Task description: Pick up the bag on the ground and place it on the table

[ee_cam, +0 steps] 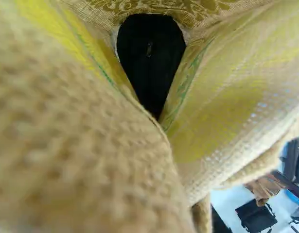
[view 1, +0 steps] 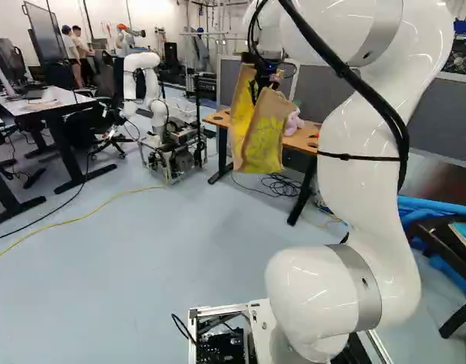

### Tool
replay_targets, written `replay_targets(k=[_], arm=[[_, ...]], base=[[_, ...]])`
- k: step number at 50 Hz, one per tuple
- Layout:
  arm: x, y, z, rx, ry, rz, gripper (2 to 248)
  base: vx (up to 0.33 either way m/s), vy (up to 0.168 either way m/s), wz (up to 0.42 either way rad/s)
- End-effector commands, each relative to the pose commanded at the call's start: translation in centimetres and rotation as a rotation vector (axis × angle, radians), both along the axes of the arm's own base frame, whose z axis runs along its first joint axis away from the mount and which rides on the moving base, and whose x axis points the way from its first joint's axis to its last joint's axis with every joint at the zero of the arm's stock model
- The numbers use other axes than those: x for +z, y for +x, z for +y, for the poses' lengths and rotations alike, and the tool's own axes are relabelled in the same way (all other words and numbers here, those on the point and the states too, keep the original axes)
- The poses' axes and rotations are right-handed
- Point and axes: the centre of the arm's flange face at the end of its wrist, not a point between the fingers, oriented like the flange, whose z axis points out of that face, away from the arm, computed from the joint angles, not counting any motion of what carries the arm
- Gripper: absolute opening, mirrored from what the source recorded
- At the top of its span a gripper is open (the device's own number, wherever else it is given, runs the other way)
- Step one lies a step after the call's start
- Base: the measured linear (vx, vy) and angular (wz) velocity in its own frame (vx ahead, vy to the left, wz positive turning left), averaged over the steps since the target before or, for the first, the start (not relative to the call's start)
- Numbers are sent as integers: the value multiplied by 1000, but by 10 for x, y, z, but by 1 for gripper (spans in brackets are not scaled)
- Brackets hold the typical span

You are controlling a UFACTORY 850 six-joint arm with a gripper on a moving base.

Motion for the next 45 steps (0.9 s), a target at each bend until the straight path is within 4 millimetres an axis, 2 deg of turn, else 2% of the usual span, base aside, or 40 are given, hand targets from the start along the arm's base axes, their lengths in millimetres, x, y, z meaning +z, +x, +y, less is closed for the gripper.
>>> replay_targets(k=[20, 45], arm=[[0, 0, 0, 0, 0, 0, 23], [0, 0, 0, 0, 0, 0, 23]], base=[[90, 5, 2], [141, 50, -17]])
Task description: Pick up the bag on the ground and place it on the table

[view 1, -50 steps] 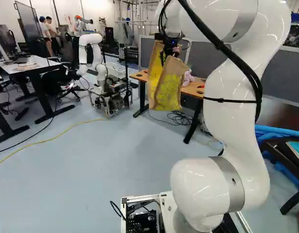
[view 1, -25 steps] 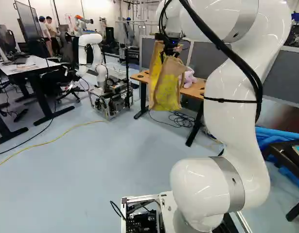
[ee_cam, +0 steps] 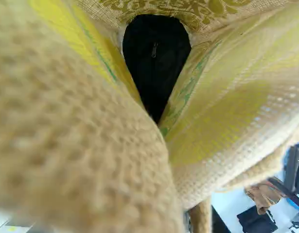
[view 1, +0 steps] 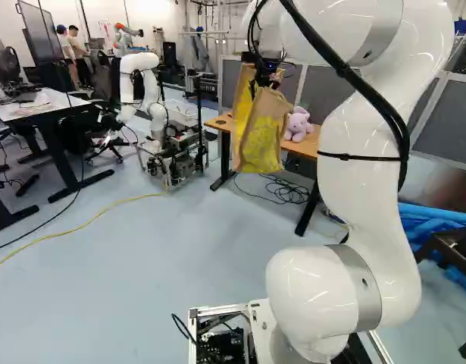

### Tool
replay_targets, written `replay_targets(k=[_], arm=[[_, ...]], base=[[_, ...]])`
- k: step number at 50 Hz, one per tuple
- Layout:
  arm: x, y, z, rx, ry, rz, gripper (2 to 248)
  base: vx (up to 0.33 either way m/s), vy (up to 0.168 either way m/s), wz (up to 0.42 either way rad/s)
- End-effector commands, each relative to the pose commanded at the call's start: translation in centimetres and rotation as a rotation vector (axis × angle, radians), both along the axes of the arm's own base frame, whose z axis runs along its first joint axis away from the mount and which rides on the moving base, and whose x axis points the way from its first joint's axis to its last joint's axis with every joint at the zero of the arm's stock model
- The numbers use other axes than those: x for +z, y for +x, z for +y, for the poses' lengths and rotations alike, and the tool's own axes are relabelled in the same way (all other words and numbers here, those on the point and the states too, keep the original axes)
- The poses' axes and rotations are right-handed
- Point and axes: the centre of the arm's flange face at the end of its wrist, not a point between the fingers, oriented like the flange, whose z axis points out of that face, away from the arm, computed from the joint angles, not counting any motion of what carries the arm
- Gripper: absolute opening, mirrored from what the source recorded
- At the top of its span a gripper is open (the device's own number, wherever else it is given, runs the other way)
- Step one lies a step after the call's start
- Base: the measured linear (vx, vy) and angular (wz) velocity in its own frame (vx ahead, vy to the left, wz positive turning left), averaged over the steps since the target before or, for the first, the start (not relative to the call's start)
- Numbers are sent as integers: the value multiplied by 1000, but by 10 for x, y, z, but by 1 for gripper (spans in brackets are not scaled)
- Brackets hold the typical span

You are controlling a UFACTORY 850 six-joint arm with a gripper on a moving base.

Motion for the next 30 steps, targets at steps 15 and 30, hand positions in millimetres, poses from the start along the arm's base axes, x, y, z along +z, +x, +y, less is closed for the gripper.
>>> replay_targets(k=[15, 30], arm=[[0, 0, 0, 0, 0, 0, 23], [0, 0, 0, 0, 0, 0, 23]], base=[[157, 24, -4], [191, 6, 2]])
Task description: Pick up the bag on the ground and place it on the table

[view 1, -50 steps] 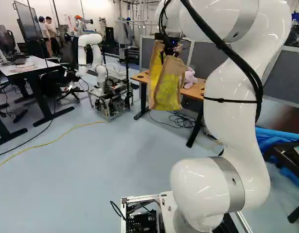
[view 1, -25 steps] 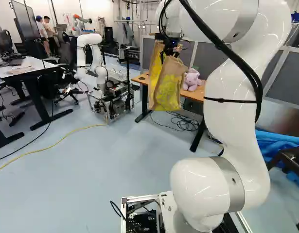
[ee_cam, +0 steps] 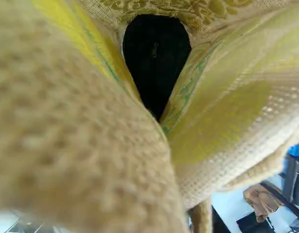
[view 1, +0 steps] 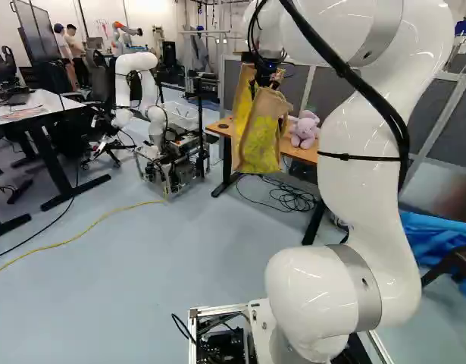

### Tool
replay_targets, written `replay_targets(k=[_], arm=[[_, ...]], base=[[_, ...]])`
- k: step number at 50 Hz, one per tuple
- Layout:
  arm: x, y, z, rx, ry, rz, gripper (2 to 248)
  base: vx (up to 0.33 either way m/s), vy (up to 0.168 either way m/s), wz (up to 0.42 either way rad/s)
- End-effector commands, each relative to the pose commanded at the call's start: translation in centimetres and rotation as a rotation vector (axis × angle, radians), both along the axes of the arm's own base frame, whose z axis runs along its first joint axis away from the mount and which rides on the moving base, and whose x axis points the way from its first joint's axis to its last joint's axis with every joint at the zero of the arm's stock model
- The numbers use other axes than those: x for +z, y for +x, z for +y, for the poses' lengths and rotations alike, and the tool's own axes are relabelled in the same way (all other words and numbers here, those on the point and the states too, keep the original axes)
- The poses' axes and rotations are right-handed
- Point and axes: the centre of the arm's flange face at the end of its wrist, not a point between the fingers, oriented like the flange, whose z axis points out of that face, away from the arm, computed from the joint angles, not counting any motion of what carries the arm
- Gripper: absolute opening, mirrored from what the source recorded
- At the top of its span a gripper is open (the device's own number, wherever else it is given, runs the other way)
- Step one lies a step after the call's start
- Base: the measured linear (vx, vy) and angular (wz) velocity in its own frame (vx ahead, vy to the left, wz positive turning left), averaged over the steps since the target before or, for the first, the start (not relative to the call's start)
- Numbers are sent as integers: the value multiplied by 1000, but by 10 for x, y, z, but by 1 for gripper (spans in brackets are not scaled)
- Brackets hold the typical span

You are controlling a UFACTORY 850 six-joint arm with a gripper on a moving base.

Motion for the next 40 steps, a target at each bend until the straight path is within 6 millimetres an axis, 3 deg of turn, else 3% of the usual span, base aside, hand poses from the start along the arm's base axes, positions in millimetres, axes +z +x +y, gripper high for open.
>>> replay_targets(k=[21, 40], arm=[[0, 0, 0, 0, 0, 0, 23], [0, 0, 0, 0, 0, 0, 23]], base=[[199, 7, 2], [207, 57, -22]])
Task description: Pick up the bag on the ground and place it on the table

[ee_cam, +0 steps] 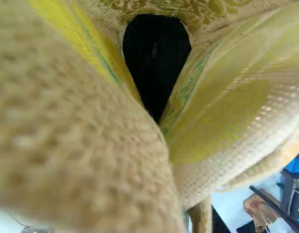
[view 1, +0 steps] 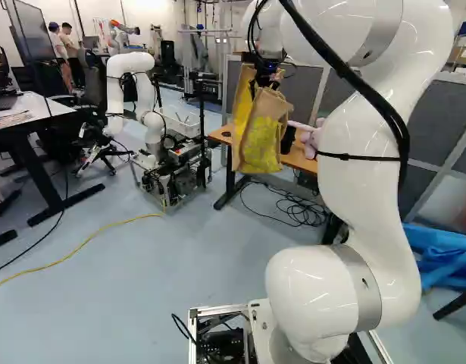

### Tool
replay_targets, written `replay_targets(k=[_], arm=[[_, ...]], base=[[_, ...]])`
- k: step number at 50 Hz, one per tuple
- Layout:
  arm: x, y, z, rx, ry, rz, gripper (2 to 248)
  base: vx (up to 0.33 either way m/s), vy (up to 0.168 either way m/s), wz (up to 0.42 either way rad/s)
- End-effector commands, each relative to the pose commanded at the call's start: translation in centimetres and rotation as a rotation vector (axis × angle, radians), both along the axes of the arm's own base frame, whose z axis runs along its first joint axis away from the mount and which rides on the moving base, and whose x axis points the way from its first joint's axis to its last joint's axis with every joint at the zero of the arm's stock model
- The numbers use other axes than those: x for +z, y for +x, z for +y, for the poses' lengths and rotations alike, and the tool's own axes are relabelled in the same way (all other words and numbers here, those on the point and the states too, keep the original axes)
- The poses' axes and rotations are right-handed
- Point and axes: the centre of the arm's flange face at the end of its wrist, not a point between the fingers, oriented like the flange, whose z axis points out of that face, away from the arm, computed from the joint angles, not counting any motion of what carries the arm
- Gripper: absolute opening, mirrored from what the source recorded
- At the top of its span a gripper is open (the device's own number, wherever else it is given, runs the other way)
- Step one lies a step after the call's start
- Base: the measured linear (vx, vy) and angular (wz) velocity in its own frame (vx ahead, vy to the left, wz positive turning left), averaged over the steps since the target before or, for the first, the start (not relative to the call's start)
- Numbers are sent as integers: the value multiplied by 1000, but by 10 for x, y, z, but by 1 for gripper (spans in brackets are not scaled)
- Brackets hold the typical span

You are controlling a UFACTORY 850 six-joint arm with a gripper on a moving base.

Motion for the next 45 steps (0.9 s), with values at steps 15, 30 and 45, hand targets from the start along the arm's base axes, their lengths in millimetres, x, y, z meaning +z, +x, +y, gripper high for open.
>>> replay_targets(k=[15, 30, 45], arm=[[0, 0, 0, 0, 0, 0, 23], [0, 0, 0, 0, 0, 0, 23], [0, 0, 0, 0, 0, 0, 23]], base=[[199, 59, -19], [209, 60, -21], [205, 59, -19]])
